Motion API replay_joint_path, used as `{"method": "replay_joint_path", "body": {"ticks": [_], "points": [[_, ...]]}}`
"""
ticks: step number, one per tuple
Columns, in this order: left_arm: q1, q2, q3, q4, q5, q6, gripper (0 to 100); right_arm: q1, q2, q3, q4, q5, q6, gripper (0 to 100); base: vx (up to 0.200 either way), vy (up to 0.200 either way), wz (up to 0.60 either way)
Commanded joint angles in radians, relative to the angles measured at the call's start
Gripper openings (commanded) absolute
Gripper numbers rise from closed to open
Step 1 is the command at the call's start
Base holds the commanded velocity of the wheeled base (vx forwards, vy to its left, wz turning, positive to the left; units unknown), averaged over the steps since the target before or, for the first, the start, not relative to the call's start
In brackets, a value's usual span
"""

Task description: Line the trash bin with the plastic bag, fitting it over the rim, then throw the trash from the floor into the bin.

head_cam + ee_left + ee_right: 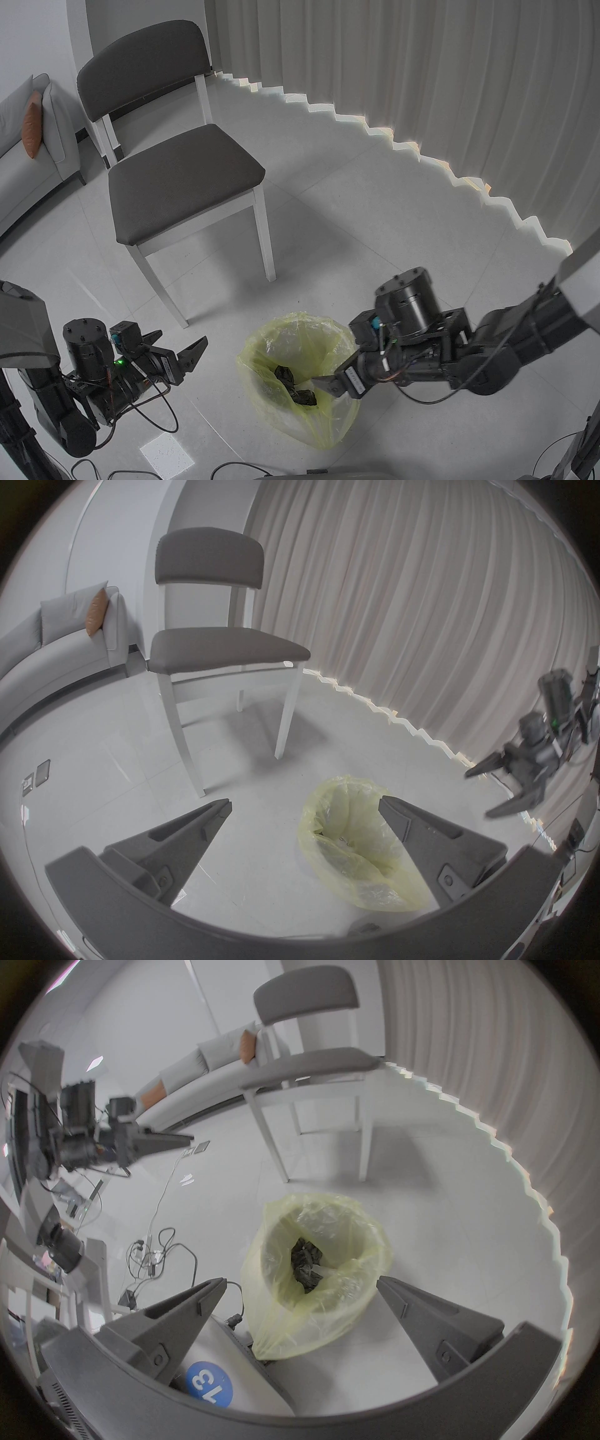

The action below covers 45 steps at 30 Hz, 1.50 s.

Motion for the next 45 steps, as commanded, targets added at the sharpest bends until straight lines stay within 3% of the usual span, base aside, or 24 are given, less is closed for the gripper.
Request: {"method": "replay_joint_path", "body": {"ticks": [1,7,17,45], "points": [[0.036,-0.134,0.068,-0.018,0.001,-0.034,100,0.04,0.297,-0.181,-0.018,0.01,-0.053,100,0.0,0.0,0.0],[0.055,-0.144,0.078,-0.018,0.001,-0.069,100,0.035,0.421,-0.352,-0.004,0.056,-0.07,100,0.0,0.0,0.0],[0.071,-0.141,0.079,-0.018,0.0,-0.094,100,0.037,0.573,-0.558,0.091,0.058,-0.08,100,0.0,0.0,0.0],[0.067,-0.103,0.075,-0.018,-0.003,-0.105,100,0.078,0.63,-0.57,0.093,0.059,-0.075,100,0.0,0.0,0.0]]}}
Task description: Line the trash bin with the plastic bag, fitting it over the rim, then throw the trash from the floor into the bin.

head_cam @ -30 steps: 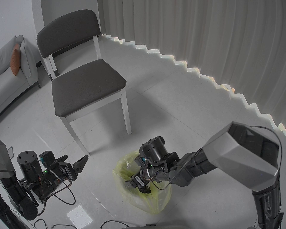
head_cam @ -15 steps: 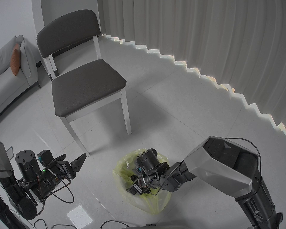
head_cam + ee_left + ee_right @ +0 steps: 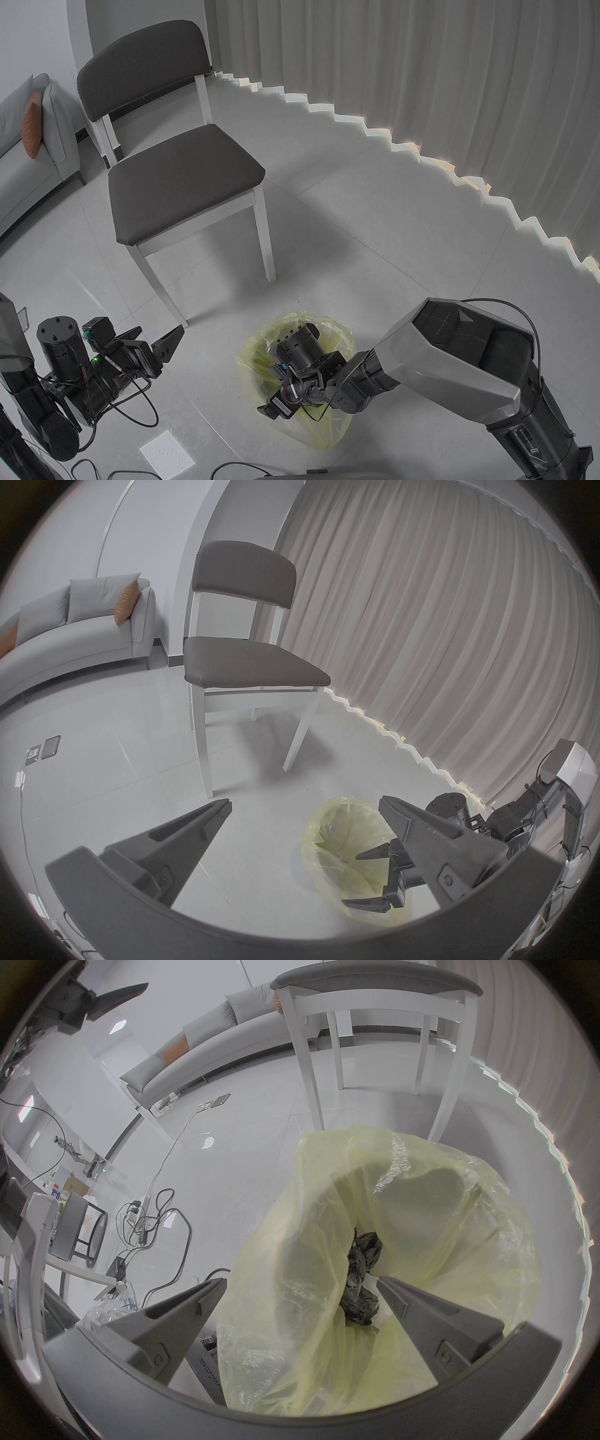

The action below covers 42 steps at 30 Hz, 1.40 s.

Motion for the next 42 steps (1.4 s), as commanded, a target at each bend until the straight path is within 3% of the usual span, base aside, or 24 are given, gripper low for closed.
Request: {"method": "replay_joint_path", "body": {"ticks": [1,3,4,18,36,42], "points": [[0.001,0.014,0.013,-0.018,0.001,0.0,100,0.004,0.008,-0.002,-0.001,0.001,-0.003,100,0.0,0.0,0.0],[0.001,0.014,0.013,-0.018,0.001,0.0,100,0.004,0.008,-0.002,0.001,0.001,-0.006,100,0.0,0.0,0.0],[0.001,0.014,0.013,-0.018,0.001,0.0,100,0.004,0.008,-0.002,0.001,0.001,-0.008,0,0.0,0.0,0.0],[-0.001,0.016,0.01,-0.018,0.001,0.0,100,0.044,0.005,0.001,0.012,0.008,-0.011,0,0.0,0.0,0.0],[-0.007,0.003,0.018,-0.018,0.004,-0.011,100,0.159,-0.066,0.06,0.009,0.006,-0.002,0,0.0,0.0,0.0],[-0.013,0.002,0.018,-0.018,0.004,-0.017,100,0.158,-0.057,0.057,0.006,0.006,0.0,0,0.0,0.0,0.0]]}}
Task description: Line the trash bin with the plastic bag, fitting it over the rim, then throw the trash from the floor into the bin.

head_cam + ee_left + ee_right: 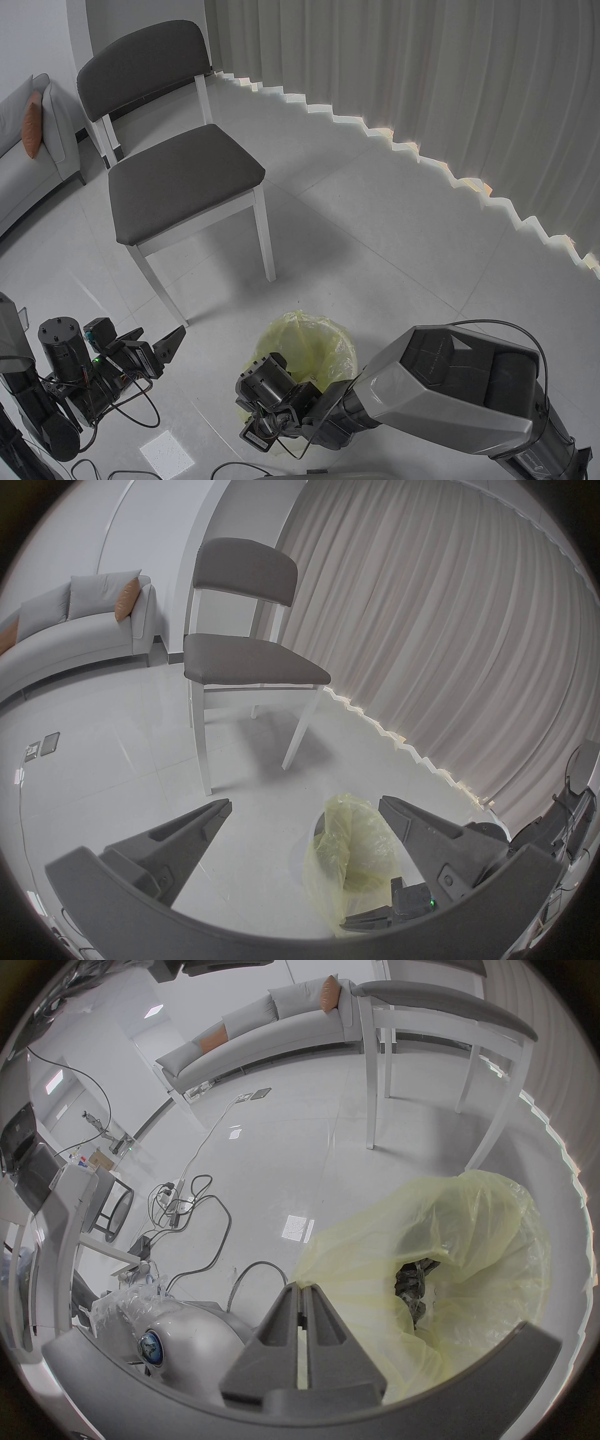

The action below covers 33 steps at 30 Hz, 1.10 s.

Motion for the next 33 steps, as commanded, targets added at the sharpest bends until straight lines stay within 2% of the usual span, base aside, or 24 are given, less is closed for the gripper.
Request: {"method": "replay_joint_path", "body": {"ticks": [1,9,10,29,33], "points": [[-0.005,-0.004,0.018,-0.018,0.001,-0.01,100,-0.003,0.0,-0.003,-0.004,0.0,0.0,0,0.0,0.0,0.0],[-0.005,0.001,0.018,-0.018,0.0,-0.011,100,-0.013,0.043,-0.045,0.002,-0.008,-0.009,0,0.0,0.0,0.0],[-0.005,0.004,0.018,-0.018,0.0,-0.011,100,-0.013,0.043,-0.045,0.004,-0.011,-0.009,100,0.0,0.0,0.0],[-0.01,0.048,0.013,-0.018,-0.002,-0.016,100,-0.042,0.058,-0.051,-0.029,-0.02,0.004,100,0.0,0.0,0.0],[-0.082,0.183,0.001,-0.018,0.001,-0.01,100,-0.085,-0.026,0.018,-0.033,-0.037,0.007,100,0.0,0.0,0.0]]}}
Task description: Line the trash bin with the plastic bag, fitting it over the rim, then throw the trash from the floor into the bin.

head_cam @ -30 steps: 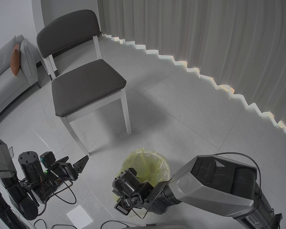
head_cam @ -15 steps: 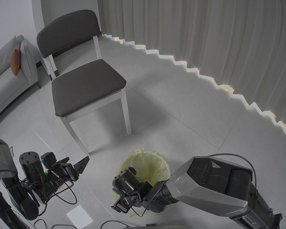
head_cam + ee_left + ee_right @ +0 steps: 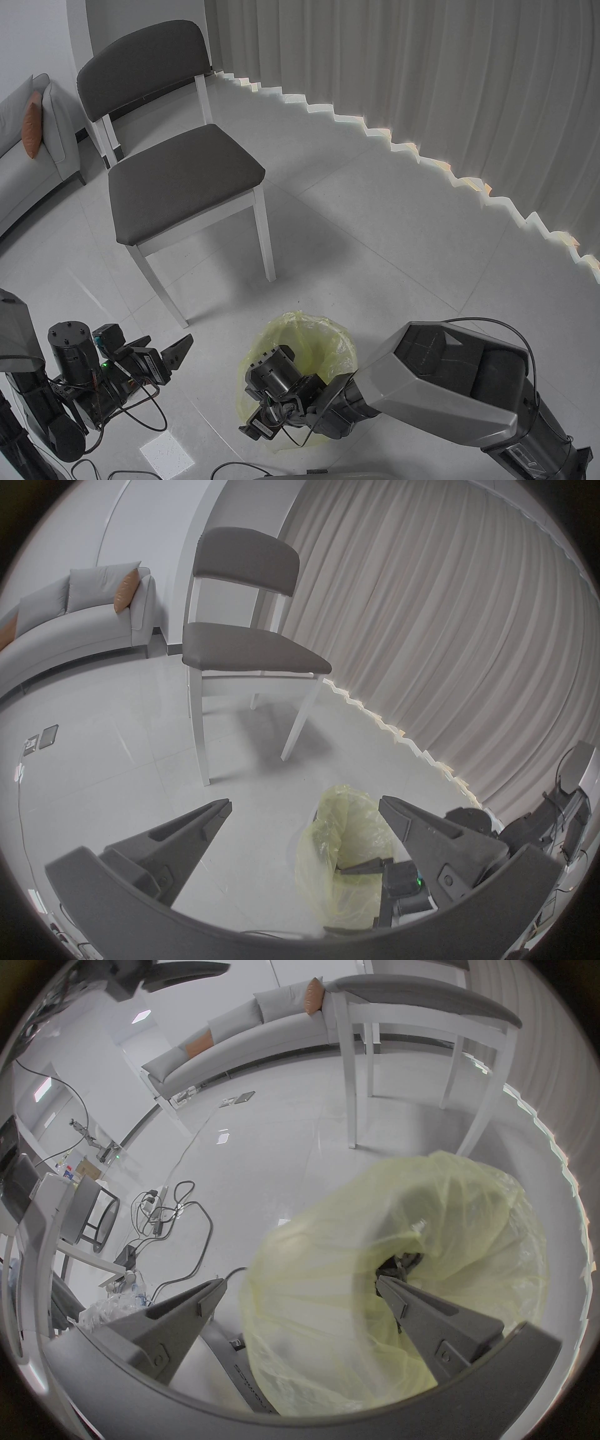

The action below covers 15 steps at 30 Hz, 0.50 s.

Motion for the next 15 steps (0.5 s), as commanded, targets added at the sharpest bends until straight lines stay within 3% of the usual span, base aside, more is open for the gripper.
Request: {"method": "replay_joint_path", "body": {"ticks": [1,7,15], "points": [[-0.075,0.164,-0.01,-0.017,0.005,0.004,100,-0.043,-0.104,0.083,-0.004,-0.011,0.005,100,0.0,0.0,0.0],[-0.187,0.377,-0.077,-0.017,0.011,0.012,100,-0.062,-0.38,0.292,-0.019,0.0,0.013,100,0.0,0.0,0.0],[-0.212,0.591,-0.182,-0.017,0.002,0.116,100,-0.169,-0.621,0.43,-0.042,-0.012,0.053,100,0.0,0.0,0.0]]}}
